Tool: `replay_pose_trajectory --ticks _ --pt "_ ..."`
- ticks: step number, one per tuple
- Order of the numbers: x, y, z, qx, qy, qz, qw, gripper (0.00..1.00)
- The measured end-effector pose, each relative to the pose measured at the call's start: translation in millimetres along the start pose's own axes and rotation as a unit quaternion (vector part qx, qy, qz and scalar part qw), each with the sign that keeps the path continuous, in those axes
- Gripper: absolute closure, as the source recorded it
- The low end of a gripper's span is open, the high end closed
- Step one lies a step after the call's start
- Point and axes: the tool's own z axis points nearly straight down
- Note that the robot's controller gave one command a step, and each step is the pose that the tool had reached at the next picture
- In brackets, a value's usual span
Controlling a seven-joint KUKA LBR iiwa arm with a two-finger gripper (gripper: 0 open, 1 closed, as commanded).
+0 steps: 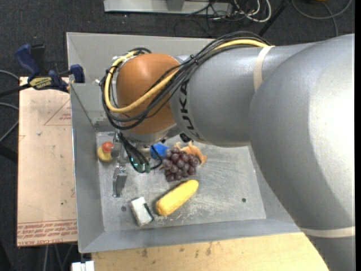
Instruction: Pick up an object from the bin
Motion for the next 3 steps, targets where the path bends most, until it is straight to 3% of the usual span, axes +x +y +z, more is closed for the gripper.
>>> replay_pose_trajectory --ticks 1,2,3 --pt "-2.4 -1.0 -4.3 -0.001 -0.0036 0.002 1.0000 0.00" --pt "-19.3 2.9 10.9 -0.003 -0.0095 -0.005 0.9999 0.00" --pt "-43.7 6.9 28.8 -0.002 -0.0033 0.024 0.9997 0.00"
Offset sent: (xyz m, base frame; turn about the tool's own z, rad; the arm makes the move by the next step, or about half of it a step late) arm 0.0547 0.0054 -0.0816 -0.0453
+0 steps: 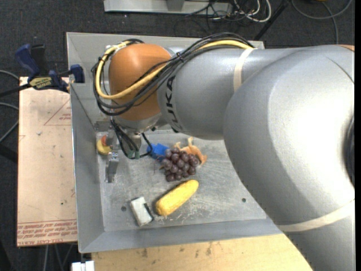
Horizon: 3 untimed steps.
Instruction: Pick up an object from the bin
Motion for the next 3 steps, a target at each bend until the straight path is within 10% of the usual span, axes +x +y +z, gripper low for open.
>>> replay_pose_trajectory --ticks 1,2,3 --pt "-8.5 -5.7 -23.3 0.000 -0.0014 0.088 0.9961 0.00" --pt "-40.1 1.5 46.7 -0.002 -0.0115 -0.019 0.9998 0.00" --pt "-37.9 3.8 47.0 0.000 -0.0061 -0.003 1.0000 1.00"
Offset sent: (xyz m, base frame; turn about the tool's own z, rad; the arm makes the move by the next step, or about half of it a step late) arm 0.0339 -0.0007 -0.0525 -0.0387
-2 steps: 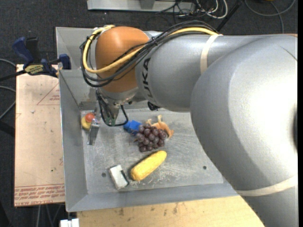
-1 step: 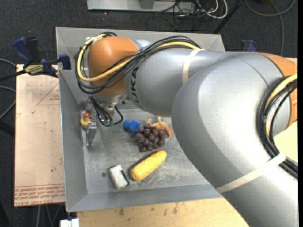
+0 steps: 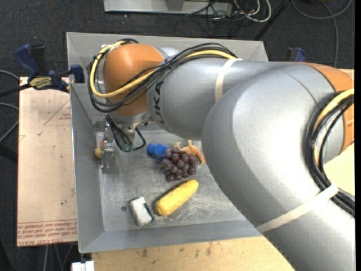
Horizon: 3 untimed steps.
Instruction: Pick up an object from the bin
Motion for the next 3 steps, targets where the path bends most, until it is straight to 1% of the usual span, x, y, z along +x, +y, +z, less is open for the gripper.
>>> replay_pose_trajectory --ticks 1,2,3 --pt "0.2 -0.4 0.0 0.000 0.0004 0.011 0.9999 1.00" --pt "-2.2 1.2 -57.3 0.000 0.0023 0.000 1.0000 1.00" --pt "0.6 -0.6 -19.0 0.002 0.0072 0.011 0.9999 1.00"
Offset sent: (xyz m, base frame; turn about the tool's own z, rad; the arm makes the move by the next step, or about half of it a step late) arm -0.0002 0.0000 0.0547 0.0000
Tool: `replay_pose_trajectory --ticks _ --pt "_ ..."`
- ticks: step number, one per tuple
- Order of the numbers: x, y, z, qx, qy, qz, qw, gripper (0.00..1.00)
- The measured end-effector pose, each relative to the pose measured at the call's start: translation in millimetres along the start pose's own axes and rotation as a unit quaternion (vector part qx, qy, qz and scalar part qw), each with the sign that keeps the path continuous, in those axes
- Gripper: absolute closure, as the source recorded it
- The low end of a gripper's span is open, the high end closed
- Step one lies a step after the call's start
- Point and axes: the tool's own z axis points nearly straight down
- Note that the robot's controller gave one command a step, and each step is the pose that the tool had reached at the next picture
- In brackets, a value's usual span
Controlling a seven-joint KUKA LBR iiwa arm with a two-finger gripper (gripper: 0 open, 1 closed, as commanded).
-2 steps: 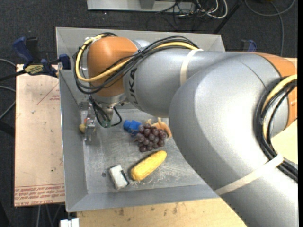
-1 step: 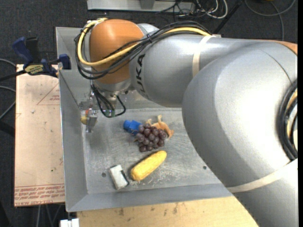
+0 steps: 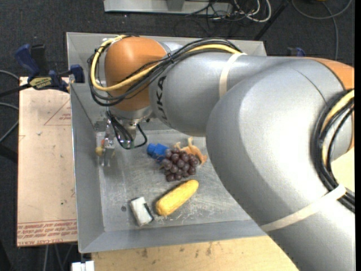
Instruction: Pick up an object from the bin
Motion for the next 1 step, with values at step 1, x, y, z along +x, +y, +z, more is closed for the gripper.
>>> replay_pose_trajectory --ticks 1 --pt "-4.3 2.7 -69.5 -0.002 -0.0057 -0.010 0.9999 1.00"
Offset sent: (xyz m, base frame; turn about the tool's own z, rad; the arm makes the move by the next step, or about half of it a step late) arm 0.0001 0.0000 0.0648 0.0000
